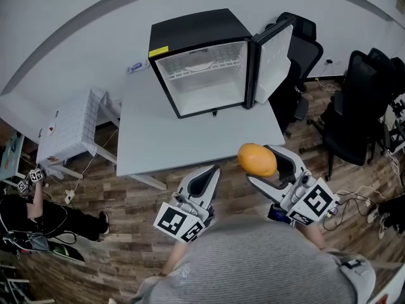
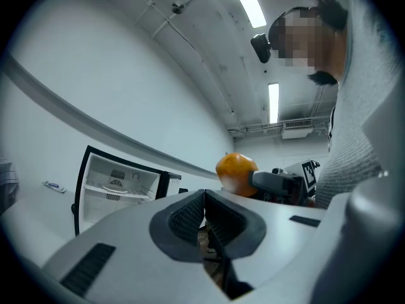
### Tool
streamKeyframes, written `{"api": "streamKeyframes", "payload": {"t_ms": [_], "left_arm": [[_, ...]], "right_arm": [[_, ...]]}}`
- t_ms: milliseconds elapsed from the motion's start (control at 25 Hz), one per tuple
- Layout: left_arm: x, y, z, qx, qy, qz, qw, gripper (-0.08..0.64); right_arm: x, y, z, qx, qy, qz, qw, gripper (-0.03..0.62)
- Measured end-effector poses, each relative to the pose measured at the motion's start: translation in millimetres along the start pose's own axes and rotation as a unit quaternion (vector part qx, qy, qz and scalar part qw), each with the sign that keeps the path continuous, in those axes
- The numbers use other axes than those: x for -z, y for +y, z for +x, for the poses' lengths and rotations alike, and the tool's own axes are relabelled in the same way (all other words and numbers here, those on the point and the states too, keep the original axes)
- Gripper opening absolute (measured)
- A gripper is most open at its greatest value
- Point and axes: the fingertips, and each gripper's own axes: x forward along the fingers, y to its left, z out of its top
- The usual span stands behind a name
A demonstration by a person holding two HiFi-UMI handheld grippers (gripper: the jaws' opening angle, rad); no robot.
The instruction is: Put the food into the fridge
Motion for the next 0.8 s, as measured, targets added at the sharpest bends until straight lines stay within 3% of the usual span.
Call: {"api": "streamKeyframes", "payload": {"t_ms": [800], "left_arm": [[15.9,-5.5,25.6,-0.020,0.017,-0.006,0.9996,0.008]], "right_arm": [[7.0,-28.4,-10.5,-0.020,0.008,0.014,1.000,0.311]]}}
